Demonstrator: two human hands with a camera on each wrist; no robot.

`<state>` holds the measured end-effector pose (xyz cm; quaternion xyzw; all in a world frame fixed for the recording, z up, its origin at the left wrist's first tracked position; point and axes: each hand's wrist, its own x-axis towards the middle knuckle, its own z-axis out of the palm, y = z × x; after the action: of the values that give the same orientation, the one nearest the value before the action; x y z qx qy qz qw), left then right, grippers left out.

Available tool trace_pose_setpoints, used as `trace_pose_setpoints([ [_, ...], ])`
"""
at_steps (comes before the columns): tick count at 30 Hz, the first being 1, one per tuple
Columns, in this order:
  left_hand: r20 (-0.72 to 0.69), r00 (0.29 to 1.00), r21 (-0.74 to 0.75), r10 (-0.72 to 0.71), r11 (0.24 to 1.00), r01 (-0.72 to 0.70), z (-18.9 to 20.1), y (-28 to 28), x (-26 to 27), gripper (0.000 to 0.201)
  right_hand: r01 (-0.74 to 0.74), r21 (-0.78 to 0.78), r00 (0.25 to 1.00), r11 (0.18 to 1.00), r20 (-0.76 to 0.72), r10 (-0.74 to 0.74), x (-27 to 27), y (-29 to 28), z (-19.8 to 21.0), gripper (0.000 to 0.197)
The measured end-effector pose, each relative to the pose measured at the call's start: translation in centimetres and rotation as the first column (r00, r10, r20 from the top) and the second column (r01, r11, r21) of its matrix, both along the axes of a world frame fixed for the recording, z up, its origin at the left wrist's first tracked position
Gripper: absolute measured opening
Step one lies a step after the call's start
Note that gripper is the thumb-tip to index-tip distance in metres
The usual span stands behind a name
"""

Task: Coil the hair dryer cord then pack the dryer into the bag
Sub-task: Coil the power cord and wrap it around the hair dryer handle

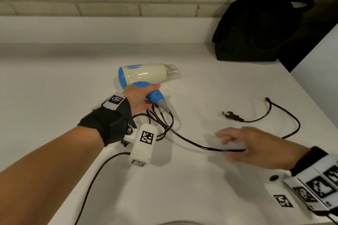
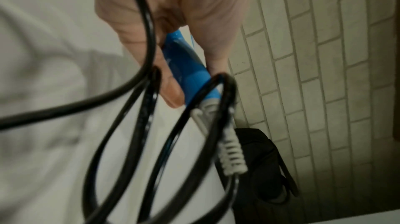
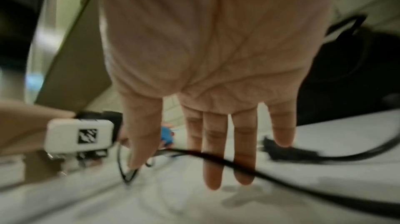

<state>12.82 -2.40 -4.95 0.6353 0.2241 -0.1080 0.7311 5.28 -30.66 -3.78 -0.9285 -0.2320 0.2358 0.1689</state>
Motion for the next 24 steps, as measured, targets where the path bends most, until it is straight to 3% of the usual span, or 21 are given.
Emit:
trace_pose_setpoints([
  [3, -0.007, 1.000, -0.079, 0.020, 0.997, -0.021, 0.3, -1.3, -0.7, 0.048, -0.049, 0.110, 0.995, 0.993, -0.080, 0.058, -0.3, 4.6, 0.5, 0.063],
  [6, 0.004, 0.999, -0.160, 0.037, 0.987, -0.036, 0.2, -2.1, -1.1, 0.044, -0.100, 0.090, 0.995, 0.991, 0.026, 0.098, 0.1, 7.8, -0.2, 0.035],
  [8, 0.015, 0.999, -0.219, 0.052, 0.975, -0.048, 0.5, -2.1, -1.3, 0.039, -0.041, 0.178, 0.995, 0.983, 0.101, 0.023, 0.5, 8.5, -0.6, 0.028],
  [11, 0.018, 0.994, -0.347, 0.111, 0.933, -0.098, 0.8, -1.5, -1.1, 0.036, 0.091, 0.319, 0.996, 0.943, -0.006, -0.094, 0.6, 8.3, -1.0, 0.026],
  [15, 0.052, 0.985, -0.473, 0.162, 0.873, -0.118, 1.1, -1.2, -0.9, 0.021, 0.231, 0.332, 0.973, 0.914, -0.096, -0.211, 0.5, 7.6, -2.5, 0.007],
  [21, 0.118, 0.954, -0.485, 0.277, 0.854, -0.188, 0.4, -1.7, -0.7, 0.030, 0.227, 0.428, 0.941, 0.875, 0.133, -0.310, 1.2, 6.6, -1.2, 0.023],
  [24, 0.110, 0.959, -0.522, 0.260, 0.836, -0.167, 0.5, -1.5, -0.7, 0.020, 0.229, 0.435, 0.914, 0.871, 0.212, -0.346, 1.4, 6.3, -0.7, 0.023],
])
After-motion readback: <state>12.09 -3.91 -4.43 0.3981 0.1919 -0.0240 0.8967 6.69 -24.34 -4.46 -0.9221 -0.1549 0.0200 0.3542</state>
